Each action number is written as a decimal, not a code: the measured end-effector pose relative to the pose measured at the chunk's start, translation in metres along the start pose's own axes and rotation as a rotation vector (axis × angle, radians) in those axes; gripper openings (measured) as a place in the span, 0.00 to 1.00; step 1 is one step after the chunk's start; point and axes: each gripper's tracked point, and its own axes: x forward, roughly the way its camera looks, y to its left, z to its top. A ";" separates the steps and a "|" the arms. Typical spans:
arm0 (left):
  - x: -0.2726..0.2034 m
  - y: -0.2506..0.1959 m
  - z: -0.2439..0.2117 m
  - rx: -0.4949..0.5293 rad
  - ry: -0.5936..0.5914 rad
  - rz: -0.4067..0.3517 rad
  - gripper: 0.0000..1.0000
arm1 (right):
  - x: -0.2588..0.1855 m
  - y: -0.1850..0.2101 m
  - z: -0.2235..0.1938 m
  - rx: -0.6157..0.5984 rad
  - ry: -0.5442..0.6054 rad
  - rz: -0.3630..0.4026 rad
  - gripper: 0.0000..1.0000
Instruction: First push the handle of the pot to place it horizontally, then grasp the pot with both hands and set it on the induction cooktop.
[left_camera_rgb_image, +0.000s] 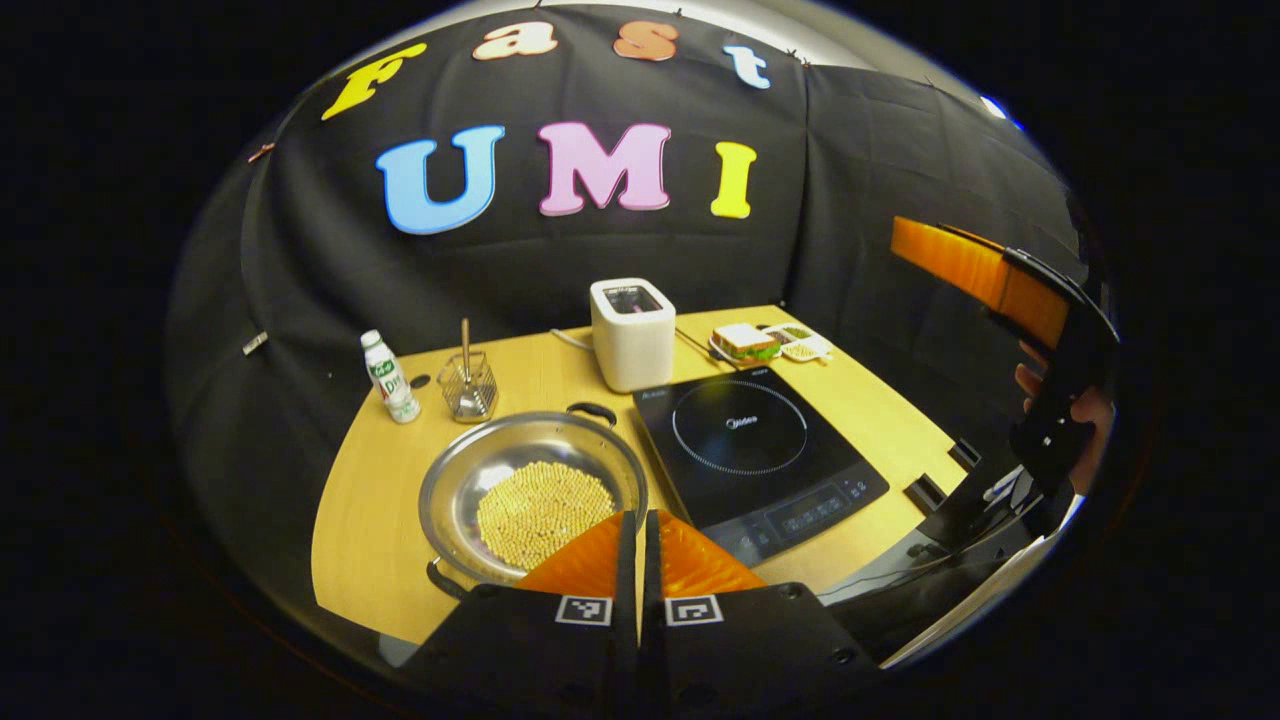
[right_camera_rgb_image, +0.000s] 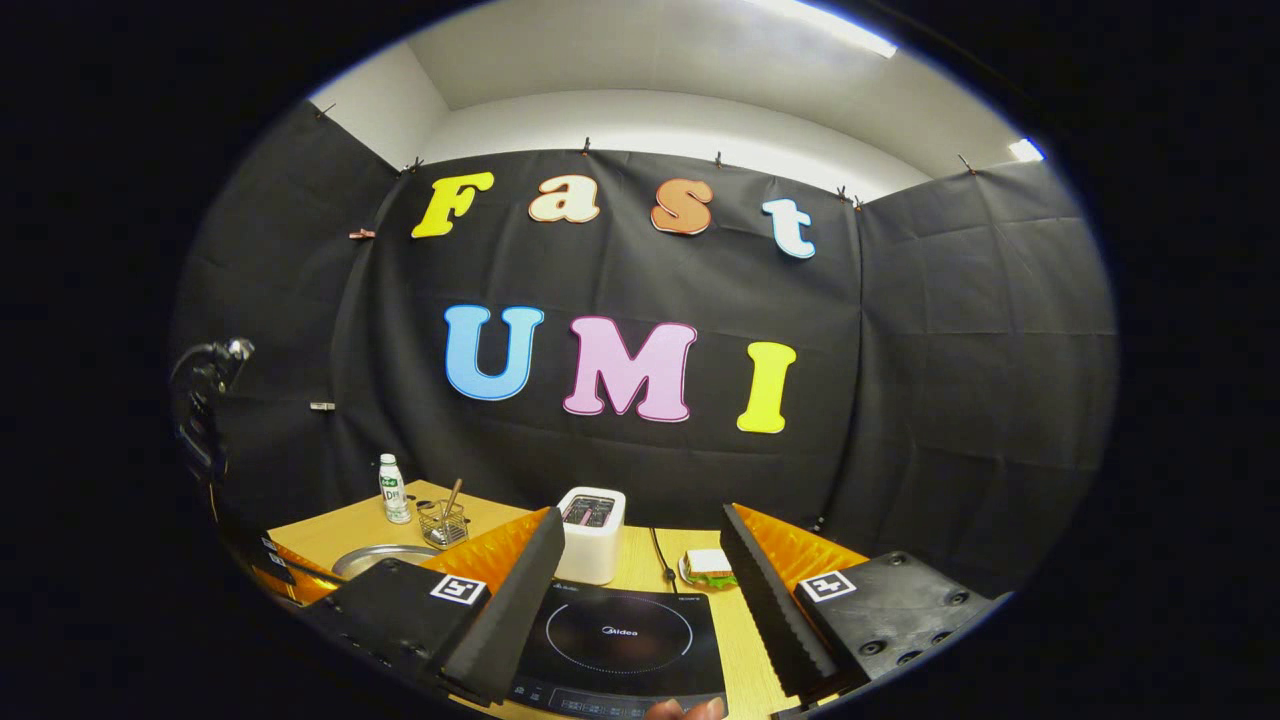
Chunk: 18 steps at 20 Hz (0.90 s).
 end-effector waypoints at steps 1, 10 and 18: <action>0.002 0.003 -0.011 -0.025 0.039 -0.021 0.05 | 0.001 -0.001 -0.002 0.001 0.006 -0.002 0.98; 0.016 0.072 -0.089 -0.123 0.347 -0.086 0.05 | 0.007 -0.002 -0.016 0.011 0.037 -0.019 0.98; 0.050 0.108 -0.132 -0.175 0.548 -0.122 0.05 | 0.011 -0.011 -0.024 0.011 0.052 -0.053 0.98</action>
